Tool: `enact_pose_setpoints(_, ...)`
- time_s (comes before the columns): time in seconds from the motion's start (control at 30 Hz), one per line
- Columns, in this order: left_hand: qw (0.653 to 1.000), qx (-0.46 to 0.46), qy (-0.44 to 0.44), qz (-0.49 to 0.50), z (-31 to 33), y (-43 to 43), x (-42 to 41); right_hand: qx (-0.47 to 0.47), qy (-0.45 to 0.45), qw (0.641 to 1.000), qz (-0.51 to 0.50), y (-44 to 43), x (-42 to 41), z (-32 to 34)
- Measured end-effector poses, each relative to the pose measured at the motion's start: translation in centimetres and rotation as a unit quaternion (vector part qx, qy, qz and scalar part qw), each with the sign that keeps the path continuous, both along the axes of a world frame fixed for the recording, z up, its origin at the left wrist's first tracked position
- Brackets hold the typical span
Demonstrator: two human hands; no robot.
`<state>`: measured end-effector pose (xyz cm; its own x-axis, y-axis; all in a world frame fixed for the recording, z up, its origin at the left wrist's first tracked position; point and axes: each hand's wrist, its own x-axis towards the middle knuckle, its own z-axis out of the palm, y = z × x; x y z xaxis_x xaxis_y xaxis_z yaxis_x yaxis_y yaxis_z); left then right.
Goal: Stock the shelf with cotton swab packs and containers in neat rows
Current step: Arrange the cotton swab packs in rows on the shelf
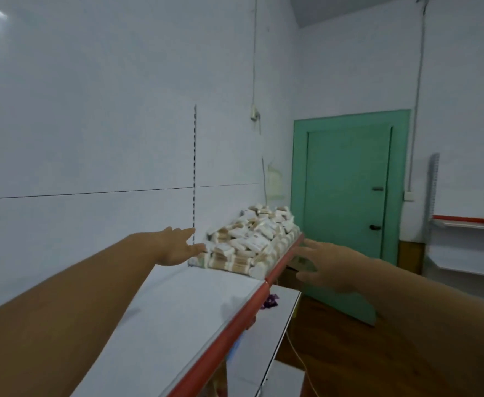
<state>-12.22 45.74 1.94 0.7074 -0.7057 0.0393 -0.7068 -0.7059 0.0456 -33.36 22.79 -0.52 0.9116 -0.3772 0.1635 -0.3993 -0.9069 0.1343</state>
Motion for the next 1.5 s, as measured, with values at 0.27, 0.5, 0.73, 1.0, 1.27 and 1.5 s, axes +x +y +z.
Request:
enact_pose_setpoints(0.27, 0.997, -0.005, 0.049, -0.065, -3.0, -17.7, 11.8, 0.018, -0.019, 0.999, -0.029, -14.2, 7.6, 1.9)
enact_pose_setpoints(0.5, 0.989, -0.135, 0.038, -0.041, -5.6, -29.0, 17.3, 0.069, -0.045, 0.993, 0.088, -24.3, 17.0, -1.6)
enact_pose_setpoints(0.73, 0.998, -0.060, -0.008, 0.011, -8.1, -34.1, 17.7, 0.055, -0.056, 0.937, 0.339, -30.4, 24.4, -4.1)
enact_pose_setpoints(1.0, 0.785, -0.568, 0.195, 0.154, -8.8, -30.8, 15.5, 0.092, -0.060, 0.852, 0.511, -31.6, 30.7, -7.4)
enact_pose_setpoints(1.27, 0.512, -0.756, 0.407, -0.025, -13.4, -27.2, 14.7, 0.395, -0.131, 0.795, 0.442, -32.4, 34.1, -5.7)
enact_pose_setpoints(1.5, 0.506, -0.711, 0.470, -0.132, -15.7, -26.4, 14.7, 0.553, -0.116, 0.726, 0.391, -27.3, 37.1, -5.0)
